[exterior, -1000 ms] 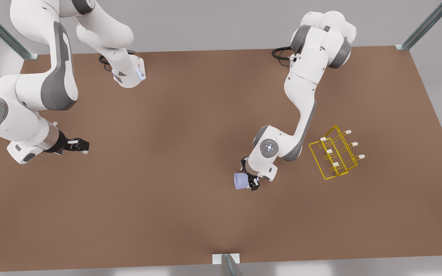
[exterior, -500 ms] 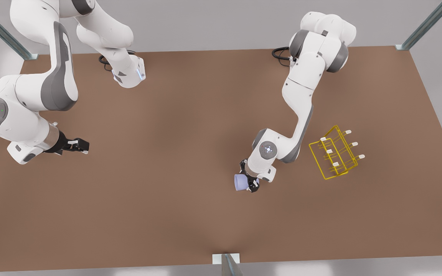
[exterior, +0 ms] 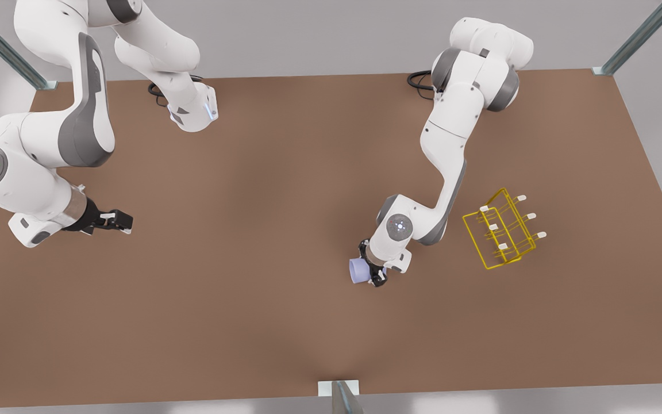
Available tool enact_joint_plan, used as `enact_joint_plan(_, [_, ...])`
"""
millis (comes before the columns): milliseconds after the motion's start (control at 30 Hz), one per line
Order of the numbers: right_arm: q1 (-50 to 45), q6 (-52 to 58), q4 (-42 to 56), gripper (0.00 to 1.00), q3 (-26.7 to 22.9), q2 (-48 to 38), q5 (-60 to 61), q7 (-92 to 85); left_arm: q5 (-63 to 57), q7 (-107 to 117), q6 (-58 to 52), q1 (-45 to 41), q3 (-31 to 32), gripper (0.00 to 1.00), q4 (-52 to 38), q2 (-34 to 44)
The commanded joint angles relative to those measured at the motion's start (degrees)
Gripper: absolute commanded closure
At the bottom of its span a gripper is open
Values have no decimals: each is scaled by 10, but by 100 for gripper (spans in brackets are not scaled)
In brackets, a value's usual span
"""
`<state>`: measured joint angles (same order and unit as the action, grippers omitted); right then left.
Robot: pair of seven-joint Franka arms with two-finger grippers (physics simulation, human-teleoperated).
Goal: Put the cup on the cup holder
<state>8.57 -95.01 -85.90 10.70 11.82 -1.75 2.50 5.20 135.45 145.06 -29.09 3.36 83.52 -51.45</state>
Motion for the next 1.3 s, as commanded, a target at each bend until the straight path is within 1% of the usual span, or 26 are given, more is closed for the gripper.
enact_joint_plan(0, [0,0,0,0,0,0,1,14,1,6,0,0,0,26,0,0])
enact_joint_plan(67, [0,1,0,0,0,0,0,13,1,6,-9,1,0,25,0,7])
enact_joint_plan(100, [0,1,0,0,0,0,0,13,-4,3,-16,2,0,25,5,38])
enact_joint_plan(133, [0,1,0,0,0,0,0,13,-6,-5,-94,2,-2,25,32,92])
enact_joint_plan(167, [0,1,0,0,0,0,0,12,-11,-14,-174,3,-19,25,34,127])
enact_joint_plan(200, [0,1,0,0,0,0,0,11,-51,-13,-261,3,-27,25,32,158])
enact_joint_plan(233, [0,1,0,0,0,0,0,11,-107,-4,-370,2,-34,24,26,174])
enact_joint_plan(267, [0,1,0,0,0,0,-1,11,-164,10,-441,2,-44,24,0,173])
enact_joint_plan(300, [0,1,0,0,0,0,-1,11,-257,22,-511,2,-45,24,-27,172])
enact_joint_plan(333, [0,1,0,0,0,0,-2,11,-425,19,-619,-7,-44,24,-42,172])
enact_joint_plan(367, [0,1,-1,0,0,0,-2,11,-515,16,-650,-16,-45,24,-41,166])
enact_joint_plan(400, [0,1,-1,0,0,0,-2,11,-562,8,-659,-76,-123,24,-35,155])
enact_joint_plan(433, [0,1,-1,0,0,0,-2,12,-560,-34,-649,-170,-247,24,-9,150])
enact_joint_plan(467, [0,2,-1,0,0,0,-2,12,-560,-44,-648,-192,-279,24,-3,126])
enact_joint_plan(500, [0,2,-1,0,0,0,-2,12,-563,-52,-645,-216,-323,24,-3,98])
enact_joint_plan(567, [0,2,-1,0,0,0,-2,12,-566,-72,-631,-244,-381,24,-1,73])
enact_joint_plan(600, [0,2,-1,0,0,0,-2,12,-571,-78,-623,-251,-395,24,5,63])
enact_joint_plan(633, [0,2,-1,0,0,0,-2,12,-582,-86,-613,-262,-421,24,25,43])
enact_joint_plan(667, [0,2,-1,0,0,0,-2,12,-607,-88,-610,-262,-426,24,45,31])
enact_joint_plan(733, [0,2,-1,0,0,0,-2,13,-626,-101,-592,-256,-426,24,45,16])
enact_joint_plan(833, [1,2,-1,0,0,0,-2,13,-625,-136,-563,-256,-434,24,47,-13])
enact_joint_plan(900, [1,2,-1,0,0,0,-2,12,-627,-178,-563,-248,-433,24,44,-12])
enact_joint_plan(1000, [1,2,-1,0,0,0,-2,13,-624,-181,-563,-239,-415,24,45,-6])
enact_joint_plan(1133, [1,2,-1,0,0,1,-2,13,-610,-171,-563,-239,-415,24,46,-13])
enact_joint_plan(1200, [1,2,-1,0,-1,0,-2,12,-611,-169,-551,-222,-406,24,45,-13])
enact_joint_plan(1267, [1,2,-1,0,0,0,-2,14,-585,-150,-510,-214,-405,24,46,-9])
